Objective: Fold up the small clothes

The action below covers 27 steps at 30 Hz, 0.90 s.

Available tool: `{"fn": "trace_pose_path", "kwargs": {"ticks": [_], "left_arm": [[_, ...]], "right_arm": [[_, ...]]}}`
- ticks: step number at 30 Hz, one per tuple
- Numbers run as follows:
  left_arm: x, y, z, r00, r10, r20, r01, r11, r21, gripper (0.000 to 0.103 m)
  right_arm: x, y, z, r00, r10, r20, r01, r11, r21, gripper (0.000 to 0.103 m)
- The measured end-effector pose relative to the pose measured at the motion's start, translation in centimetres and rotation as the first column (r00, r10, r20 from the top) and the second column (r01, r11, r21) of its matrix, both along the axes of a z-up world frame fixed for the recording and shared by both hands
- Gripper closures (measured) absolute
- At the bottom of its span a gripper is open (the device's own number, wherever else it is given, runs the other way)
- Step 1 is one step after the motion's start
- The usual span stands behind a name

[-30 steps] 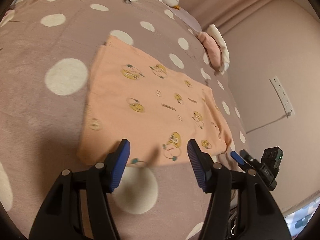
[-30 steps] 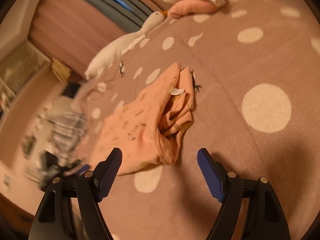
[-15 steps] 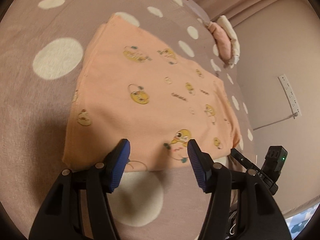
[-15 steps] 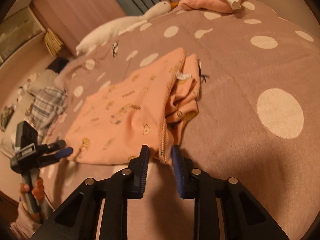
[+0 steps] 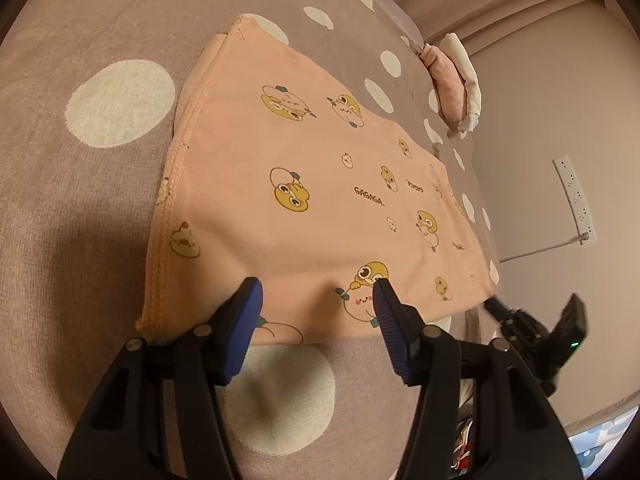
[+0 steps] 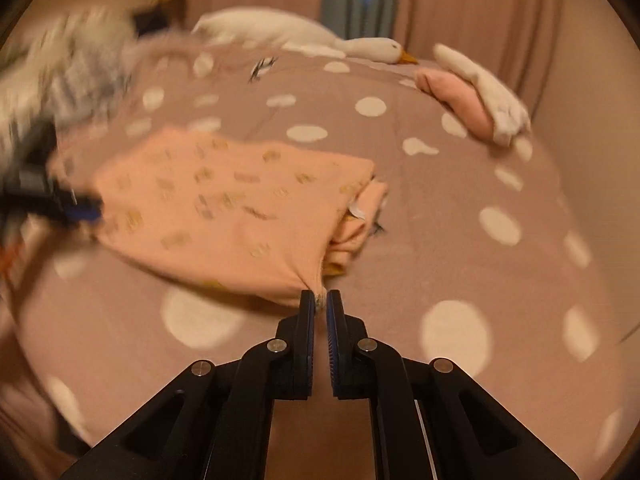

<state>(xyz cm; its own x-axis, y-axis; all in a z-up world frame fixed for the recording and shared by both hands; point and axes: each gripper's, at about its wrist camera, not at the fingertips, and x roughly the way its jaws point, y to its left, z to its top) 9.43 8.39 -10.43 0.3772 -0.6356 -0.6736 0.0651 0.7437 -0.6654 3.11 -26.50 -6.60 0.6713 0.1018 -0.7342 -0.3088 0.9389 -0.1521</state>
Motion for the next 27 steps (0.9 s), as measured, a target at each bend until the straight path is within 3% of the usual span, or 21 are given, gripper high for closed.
{"fn": "trace_pose_path", "kwargs": {"ticks": [3,4,10,13,16,21,27], "left_arm": [[0.1,0.1,-0.1,1.0,-0.002,-0.007,0.002,1.0,-0.009,0.046],[0.1,0.1,-0.1,1.0,-0.003,-0.008,0.003,1.0,-0.01,0.046],[0.3,-0.1,0.0,1.0,-0.006,-0.014,0.006,1.0,-0.003,0.046],[0.2,-0.1,0.0,1.0,-0.001,-0.014,0.001,1.0,-0.002,0.045],[0.1,-0.2,0.0,1.0,0.005,-0.011,-0.005,1.0,0.007,0.045],[0.1,-0.4,0.1,1.0,0.001,-0.004,-0.001,1.0,0.024,0.046],[-0.4,-0.6,0.1,1.0,-0.012,0.022,0.011,0.999,0.046,0.046]], "right_arm": [[0.4,-0.4,-2.4,0.997,-0.021,-0.069,0.016,0.997,-0.074,0.099],[0.5,-0.9,-3.2,0.994,-0.036,-0.103,0.031,0.998,-0.054,0.099],[-0.3,-3.4,-0.9,0.992,-0.107,-0.065,0.117,0.976,0.185,0.098],[0.0,-3.2,0.5,0.996,-0.08,-0.04,0.089,0.945,0.315,0.098],[1.1,-1.7,0.9,0.998,-0.045,-0.041,0.057,0.921,0.385,0.098],[3.3,0.8,-0.4,0.997,-0.03,-0.066,0.054,0.916,0.398,0.098],[3.7,0.3,-3.4,0.983,-0.093,-0.158,0.145,0.921,0.361,0.098]]}}
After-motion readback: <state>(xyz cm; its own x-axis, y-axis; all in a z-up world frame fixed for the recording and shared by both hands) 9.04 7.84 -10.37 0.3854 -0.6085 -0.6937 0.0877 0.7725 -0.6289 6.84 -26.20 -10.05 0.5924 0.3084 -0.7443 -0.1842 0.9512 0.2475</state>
